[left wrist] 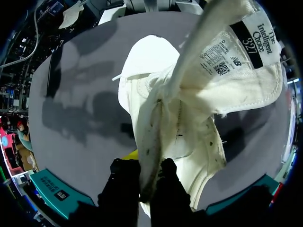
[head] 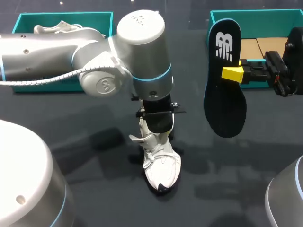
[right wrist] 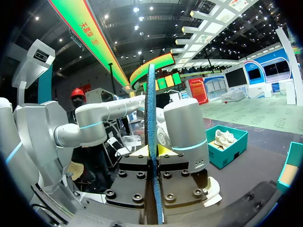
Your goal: Take the shoe out of the shoebox, open the shoe tongue, remove and reinsert the insole, then place the shoe into the shoebox
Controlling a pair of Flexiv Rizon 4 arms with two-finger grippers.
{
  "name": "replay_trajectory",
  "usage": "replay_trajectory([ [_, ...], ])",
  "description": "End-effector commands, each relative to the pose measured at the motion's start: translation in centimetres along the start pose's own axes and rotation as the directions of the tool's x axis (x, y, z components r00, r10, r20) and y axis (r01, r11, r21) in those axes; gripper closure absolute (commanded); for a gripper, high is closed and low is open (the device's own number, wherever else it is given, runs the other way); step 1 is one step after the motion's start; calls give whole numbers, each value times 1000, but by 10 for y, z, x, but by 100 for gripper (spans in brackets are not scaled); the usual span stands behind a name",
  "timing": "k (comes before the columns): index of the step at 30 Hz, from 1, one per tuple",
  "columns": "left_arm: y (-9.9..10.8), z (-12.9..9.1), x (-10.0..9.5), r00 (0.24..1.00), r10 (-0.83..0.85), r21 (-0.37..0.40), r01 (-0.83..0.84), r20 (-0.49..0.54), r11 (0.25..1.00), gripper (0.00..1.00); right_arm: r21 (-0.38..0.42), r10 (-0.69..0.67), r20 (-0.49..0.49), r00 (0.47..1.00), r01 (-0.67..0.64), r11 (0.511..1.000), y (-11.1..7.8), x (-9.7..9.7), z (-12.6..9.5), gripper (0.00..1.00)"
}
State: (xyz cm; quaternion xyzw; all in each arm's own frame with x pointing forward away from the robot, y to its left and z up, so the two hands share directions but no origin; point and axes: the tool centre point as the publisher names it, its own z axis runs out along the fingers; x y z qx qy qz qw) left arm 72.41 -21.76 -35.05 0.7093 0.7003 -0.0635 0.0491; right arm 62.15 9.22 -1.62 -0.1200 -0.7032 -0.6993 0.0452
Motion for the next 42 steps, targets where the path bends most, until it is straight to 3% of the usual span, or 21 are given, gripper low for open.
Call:
replay_trajectory([
  [1,4,9,-11,1000,5,9,-5,-18,1000,100,-3,0,128,992,0,1000,-4,10,-4,100],
  [24,14,39,-31,995,73,60,-69,-68,996,100,-3,0,128,992,0,1000,-4,10,-4,100],
  [25,14,39,-32,995,74,60,-70,-68,996,93,-3,0,128,992,0,1000,-4,10,-4,100],
  [26,14,39,-33,995,75,63,-71,-67,996,76,-3,0,128,992,0,1000,-4,10,-4,100],
  [28,15,40,-34,995,76,65,-72,-67,995,57,-3,0,128,992,0,1000,-4,10,-4,100],
  [31,15,39,-36,995,76,66,-72,-66,995,41,-3,0,128,992,0,1000,-4,10,-4,100],
  [32,16,37,-36,995,75,63,-71,-61,995,28,-3,0,128,992,0,1000,-4,10,-4,100],
  [34,16,32,-36,996,72,59,-69,-45,996,23,-3,0,128,992,0,1000,-4,10,-4,100],
  [36,17,22,-35,998,64,47,-63,-16,997,5,-3,0,128,992,0,1000,-4,10,-4,100],
  [37,17,16,-34,998,64,43,-64,8,997,0,-3,0,128,992,0,1000,-4,10,-4,100],
  [42,19,-24,-31,987,7,37,-13,162,999,0,-3,0,128,992,0,1000,-4,10,-4,100],
])
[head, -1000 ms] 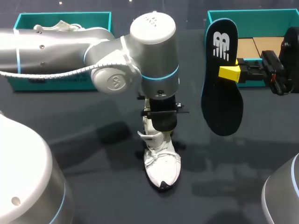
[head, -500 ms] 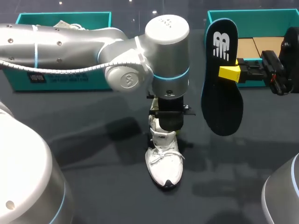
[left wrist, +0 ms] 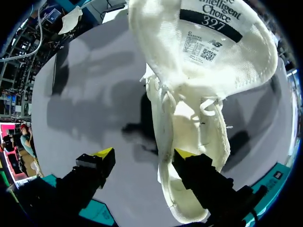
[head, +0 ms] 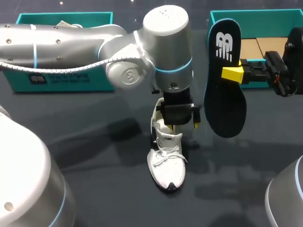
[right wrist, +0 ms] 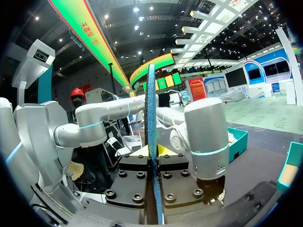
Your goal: Take the shoe out of the shoebox, open the shoe tongue, remove and reinsert the insole, then place the shoe into the shoebox
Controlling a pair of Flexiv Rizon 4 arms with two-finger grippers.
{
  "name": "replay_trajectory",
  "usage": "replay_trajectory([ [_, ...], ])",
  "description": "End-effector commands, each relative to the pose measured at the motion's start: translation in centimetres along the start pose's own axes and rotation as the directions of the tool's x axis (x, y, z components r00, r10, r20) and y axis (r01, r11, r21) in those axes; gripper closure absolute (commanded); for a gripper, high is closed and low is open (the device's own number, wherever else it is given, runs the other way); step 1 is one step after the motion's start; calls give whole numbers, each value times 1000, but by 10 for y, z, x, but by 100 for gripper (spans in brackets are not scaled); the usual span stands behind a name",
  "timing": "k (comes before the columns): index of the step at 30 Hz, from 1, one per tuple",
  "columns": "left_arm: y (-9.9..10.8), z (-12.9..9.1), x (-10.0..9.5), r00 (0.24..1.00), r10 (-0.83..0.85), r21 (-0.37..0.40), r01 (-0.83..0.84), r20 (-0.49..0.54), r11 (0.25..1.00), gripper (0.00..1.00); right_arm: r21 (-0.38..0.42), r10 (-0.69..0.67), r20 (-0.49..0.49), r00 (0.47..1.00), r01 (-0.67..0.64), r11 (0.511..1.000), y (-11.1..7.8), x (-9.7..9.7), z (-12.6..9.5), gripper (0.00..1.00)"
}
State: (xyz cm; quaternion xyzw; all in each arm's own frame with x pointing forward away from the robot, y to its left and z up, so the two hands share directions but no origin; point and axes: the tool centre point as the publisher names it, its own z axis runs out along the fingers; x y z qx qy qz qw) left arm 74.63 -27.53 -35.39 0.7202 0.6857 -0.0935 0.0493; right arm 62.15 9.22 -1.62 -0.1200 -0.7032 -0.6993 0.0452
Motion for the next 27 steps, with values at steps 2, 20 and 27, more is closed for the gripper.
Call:
replay_trajectory([
  [2,-5,-50,23,982,-33,-8,35,186,999,0,-3,0,128,992,0,1000,-4,10,-4,100],
  [20,0,-103,24,878,59,-46,-42,475,998,0,-3,0,128,992,0,1000,-4,10,-4,100],
  [27,3,-107,25,865,31,-15,-27,502,1000,0,-3,0,128,992,0,1000,-4,10,-4,100],
])
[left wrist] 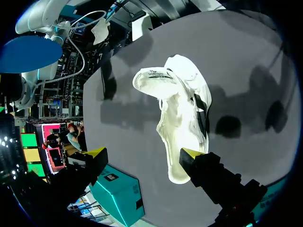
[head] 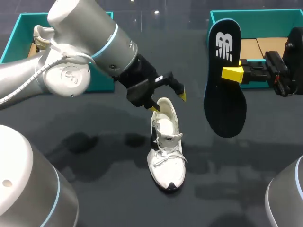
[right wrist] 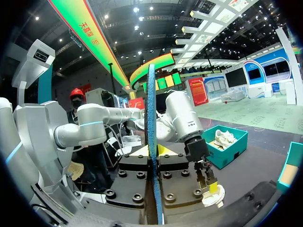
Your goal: Take the shoe out of the shoebox, open the shoe tongue, remove and reinsert the insole, then place the shoe into the shoebox
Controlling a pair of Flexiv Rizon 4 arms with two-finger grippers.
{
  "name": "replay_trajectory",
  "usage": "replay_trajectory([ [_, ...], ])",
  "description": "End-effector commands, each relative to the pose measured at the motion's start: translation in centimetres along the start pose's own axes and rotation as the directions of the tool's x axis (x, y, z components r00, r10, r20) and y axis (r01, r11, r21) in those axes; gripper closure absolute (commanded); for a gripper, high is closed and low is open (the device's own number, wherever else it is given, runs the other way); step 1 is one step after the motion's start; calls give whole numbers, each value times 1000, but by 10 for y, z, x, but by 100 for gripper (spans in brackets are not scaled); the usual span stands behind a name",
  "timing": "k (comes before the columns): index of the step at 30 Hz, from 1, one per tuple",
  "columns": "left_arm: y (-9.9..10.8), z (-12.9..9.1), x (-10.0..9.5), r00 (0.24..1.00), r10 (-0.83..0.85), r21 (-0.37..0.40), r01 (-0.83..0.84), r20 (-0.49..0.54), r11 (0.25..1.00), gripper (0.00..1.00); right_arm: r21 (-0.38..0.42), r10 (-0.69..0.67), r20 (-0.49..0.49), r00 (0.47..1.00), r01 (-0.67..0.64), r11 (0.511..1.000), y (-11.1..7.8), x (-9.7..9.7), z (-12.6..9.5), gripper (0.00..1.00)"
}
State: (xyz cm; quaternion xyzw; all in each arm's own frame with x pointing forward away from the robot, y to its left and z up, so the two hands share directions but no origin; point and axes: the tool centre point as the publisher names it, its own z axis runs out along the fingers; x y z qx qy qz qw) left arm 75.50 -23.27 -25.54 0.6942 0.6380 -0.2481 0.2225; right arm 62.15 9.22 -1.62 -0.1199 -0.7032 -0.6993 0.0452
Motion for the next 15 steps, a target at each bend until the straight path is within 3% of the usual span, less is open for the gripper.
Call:
replay_trajectory([
  [1,5,-6,0,997,-32,4,32,75,999,0,-3,0,128,992,0,1000,-4,10,-4,100],
  [3,9,-17,-5,985,-53,63,43,164,997,0,-3,0,128,992,0,1000,-4,10,-4,100],
  [7,12,-28,-18,964,-47,77,28,264,997,0,-3,0,128,992,0,1000,-4,10,-4,100],
  [11,14,-38,-31,947,-34,50,19,320,999,0,-3,0,128,992,0,1000,-4,10,-4,100],
  [13,16,-44,-37,917,-31,-4,36,397,999,0,-3,0,128,992,0,1000,-4,10,-4,100],
  [15,16,-48,-39,894,-39,-9,48,447,999,0,-3,0,128,992,0,1000,-4,10,-4,100],
])
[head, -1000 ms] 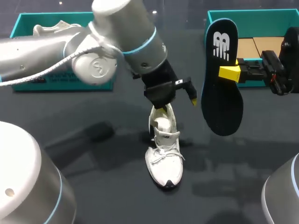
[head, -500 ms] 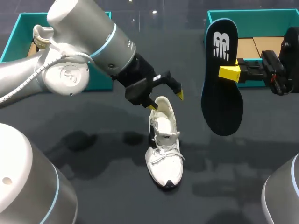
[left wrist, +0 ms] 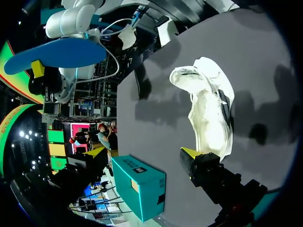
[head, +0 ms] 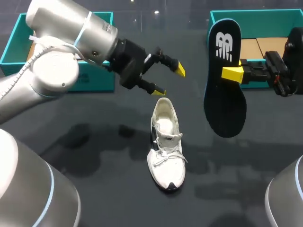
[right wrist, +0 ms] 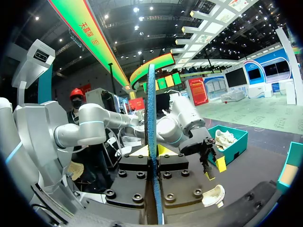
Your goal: Take the shoe out of the shoebox, open the shoe tongue, remove and reinsert the insole, then place the shoe into the shoebox
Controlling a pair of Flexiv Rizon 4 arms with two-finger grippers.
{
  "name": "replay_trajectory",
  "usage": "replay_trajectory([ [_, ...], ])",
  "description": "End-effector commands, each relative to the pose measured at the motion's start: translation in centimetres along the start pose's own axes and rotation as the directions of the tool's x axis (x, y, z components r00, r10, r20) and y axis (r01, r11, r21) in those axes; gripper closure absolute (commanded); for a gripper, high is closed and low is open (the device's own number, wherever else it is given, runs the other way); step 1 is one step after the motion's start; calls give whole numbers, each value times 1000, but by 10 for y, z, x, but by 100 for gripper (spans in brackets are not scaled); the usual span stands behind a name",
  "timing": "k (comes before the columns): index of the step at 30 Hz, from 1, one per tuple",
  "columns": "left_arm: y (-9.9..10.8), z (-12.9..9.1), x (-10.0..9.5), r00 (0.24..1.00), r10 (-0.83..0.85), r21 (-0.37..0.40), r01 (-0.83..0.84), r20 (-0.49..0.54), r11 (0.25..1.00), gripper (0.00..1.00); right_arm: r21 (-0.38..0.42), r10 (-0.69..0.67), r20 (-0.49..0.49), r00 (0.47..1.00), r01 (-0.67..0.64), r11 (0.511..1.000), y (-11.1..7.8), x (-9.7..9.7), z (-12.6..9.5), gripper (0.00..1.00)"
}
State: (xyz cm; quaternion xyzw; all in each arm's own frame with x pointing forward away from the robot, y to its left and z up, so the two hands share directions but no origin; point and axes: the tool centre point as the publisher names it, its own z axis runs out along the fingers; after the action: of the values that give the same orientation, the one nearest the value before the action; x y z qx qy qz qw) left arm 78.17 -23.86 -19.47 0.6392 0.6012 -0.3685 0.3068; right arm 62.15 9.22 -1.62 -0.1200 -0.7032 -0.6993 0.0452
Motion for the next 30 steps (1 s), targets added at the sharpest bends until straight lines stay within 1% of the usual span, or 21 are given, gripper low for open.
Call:
replay_trajectory([
  [1,-10,-3,2,990,0,-49,8,144,999,0,-3,0,128,992,0,1000,-4,10,-4,100],
  [11,-10,-3,2,990,0,-49,8,144,999,0,-3,0,128,992,0,1000,-4,10,-4,100],
  [12,-11,-5,0,985,21,-44,-14,173,999,0,-3,0,128,992,0,1000,-4,10,-4,100],
  [15,-14,-10,-9,968,46,-42,-36,245,998,0,-3,0,128,992,0,1000,-4,10,-4,100],
  [20,-11,-19,-31,939,44,-47,-30,340,998,0,-3,0,128,992,0,1000,-4,10,-4,100],
  [24,-16,-30,-45,915,69,-91,-36,398,995,0,-3,0,128,992,0,1000,-4,10,-4,100],
  [25,-17,-32,-47,912,75,-116,-30,403,993,0,-3,0,128,992,0,1000,-4,10,-4,100],
  [27,-20,-36,-51,901,76,-130,-21,428,991,0,-3,0,128,992,0,1000,-4,10,-4,100],
  [28,-20,-38,-53,900,72,-147,-9,429,989,0,-3,0,128,992,0,1000,-4,10,-4,100],
  [30,-20,-40,-55,897,69,-153,-2,436,988,0,-3,0,128,992,0,1000,-4,10,-4,100],
])
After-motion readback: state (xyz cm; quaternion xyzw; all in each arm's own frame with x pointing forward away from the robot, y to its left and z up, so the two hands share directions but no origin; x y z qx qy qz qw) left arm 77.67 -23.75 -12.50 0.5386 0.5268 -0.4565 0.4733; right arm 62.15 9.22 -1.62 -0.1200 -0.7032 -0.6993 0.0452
